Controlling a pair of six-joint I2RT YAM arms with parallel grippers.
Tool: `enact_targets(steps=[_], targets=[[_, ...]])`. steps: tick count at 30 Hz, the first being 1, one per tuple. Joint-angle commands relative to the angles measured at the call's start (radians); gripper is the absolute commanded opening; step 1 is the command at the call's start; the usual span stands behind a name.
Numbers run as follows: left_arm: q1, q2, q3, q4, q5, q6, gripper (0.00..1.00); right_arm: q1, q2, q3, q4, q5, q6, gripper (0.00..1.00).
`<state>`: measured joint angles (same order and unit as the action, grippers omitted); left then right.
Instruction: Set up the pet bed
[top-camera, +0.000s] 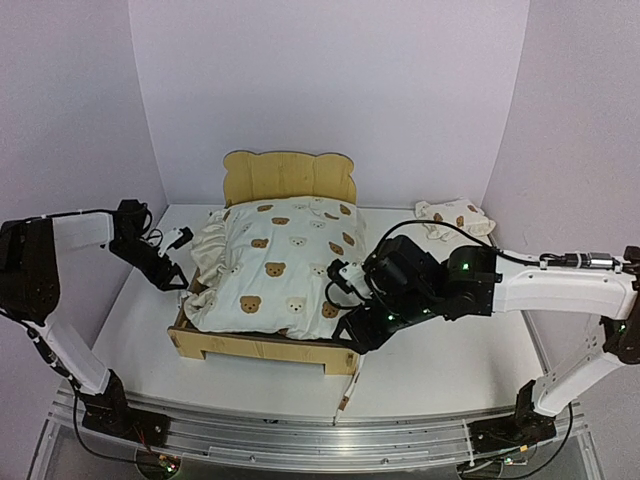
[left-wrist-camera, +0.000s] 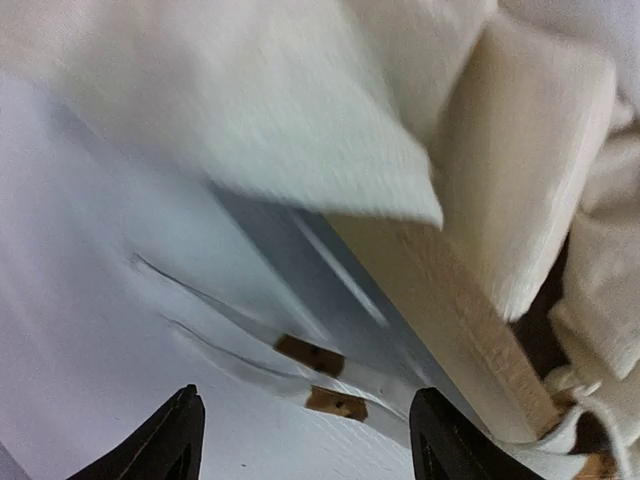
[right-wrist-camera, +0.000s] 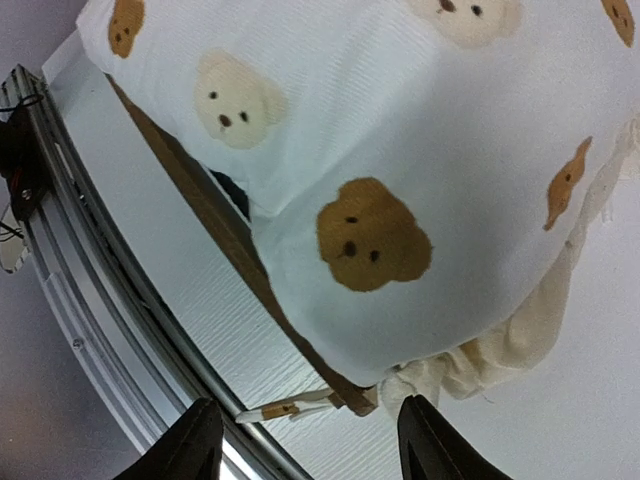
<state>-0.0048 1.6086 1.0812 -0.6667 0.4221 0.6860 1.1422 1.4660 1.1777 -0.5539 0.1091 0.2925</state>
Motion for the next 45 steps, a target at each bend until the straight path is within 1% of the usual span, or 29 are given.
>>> enact_targets(steps=[1, 4, 6, 10, 12, 14, 17, 18, 21, 23, 25, 27, 29, 30, 32, 34, 36, 39, 41, 43, 45], targets=[[-0.001, -0.105, -0.166, 0.150, -0.010, 0.082, 0.70, -0.013, 0.008, -0.037, -0.006, 0.181, 0.067, 0.63], [-0.042, -0.162, -0.229, 0.160, 0.002, 0.085, 0.69, -0.035, 0.002, -0.051, -0.014, 0.195, 0.108, 0.65], [-0.098, -0.210, -0.264, 0.158, 0.007, 0.077, 0.68, -0.062, -0.007, -0.065, -0.021, 0.196, 0.150, 0.66], [-0.240, -0.310, -0.380, 0.174, 0.028, 0.057, 0.66, -0.118, -0.047, -0.091, -0.027, 0.217, 0.210, 0.66], [-0.300, -0.358, -0.413, 0.195, 0.068, 0.032, 0.66, -0.151, -0.076, -0.101, -0.035, 0.217, 0.232, 0.66], [-0.387, -0.387, -0.424, 0.224, 0.092, -0.016, 0.66, -0.186, -0.107, -0.112, -0.046, 0.218, 0.246, 0.66], [-0.542, -0.359, -0.404, 0.316, 0.065, -0.115, 0.67, -0.238, -0.151, -0.118, -0.076, 0.250, 0.262, 0.66], [-0.623, -0.320, -0.384, 0.348, 0.046, -0.149, 0.67, -0.256, -0.163, -0.116, -0.084, 0.256, 0.264, 0.66], [-0.766, -0.245, -0.314, 0.431, 0.014, -0.229, 0.69, -0.307, -0.185, -0.093, -0.110, 0.268, 0.264, 0.66], [-0.858, -0.207, -0.264, 0.432, 0.014, -0.244, 0.70, -0.330, -0.191, -0.062, -0.143, 0.274, 0.262, 0.66], [-0.899, -0.189, -0.214, 0.397, 0.020, -0.259, 0.72, -0.346, -0.191, -0.032, -0.213, 0.284, 0.269, 0.66], [-0.903, -0.192, -0.160, 0.339, 0.027, -0.266, 0.74, -0.360, -0.195, -0.018, -0.301, 0.304, 0.289, 0.66], [-0.898, -0.208, -0.101, 0.276, -0.019, -0.264, 0.75, -0.373, -0.214, -0.029, -0.357, 0.314, 0.319, 0.67], [-0.878, -0.219, -0.069, 0.253, -0.039, -0.265, 0.75, -0.380, -0.226, -0.041, -0.373, 0.317, 0.335, 0.67], [-0.772, -0.229, 0.010, 0.213, 0.010, -0.279, 0.77, -0.392, -0.253, -0.070, -0.385, 0.323, 0.366, 0.68], [-0.605, -0.208, 0.091, 0.183, 0.076, -0.305, 0.79, -0.406, -0.276, -0.093, -0.387, 0.328, 0.381, 0.68], [-0.482, -0.170, 0.176, 0.161, 0.114, -0.312, 0.81, -0.416, -0.290, -0.104, -0.389, 0.330, 0.385, 0.68], [-0.324, -0.098, 0.268, 0.201, 0.144, -0.356, 0.86, -0.429, -0.301, -0.111, -0.400, 0.325, 0.390, 0.68], [-0.259, -0.035, 0.326, 0.225, 0.149, -0.371, 0.90, -0.443, -0.310, -0.118, -0.410, 0.319, 0.397, 0.68], [-0.233, 0.032, 0.398, 0.231, 0.139, -0.350, 0.93, -0.453, -0.316, -0.124, -0.421, 0.310, 0.409, 0.69], [-0.219, 0.115, 0.466, 0.232, 0.111, -0.331, 0.95, -0.471, -0.312, -0.124, -0.441, 0.291, 0.410, 0.69]])
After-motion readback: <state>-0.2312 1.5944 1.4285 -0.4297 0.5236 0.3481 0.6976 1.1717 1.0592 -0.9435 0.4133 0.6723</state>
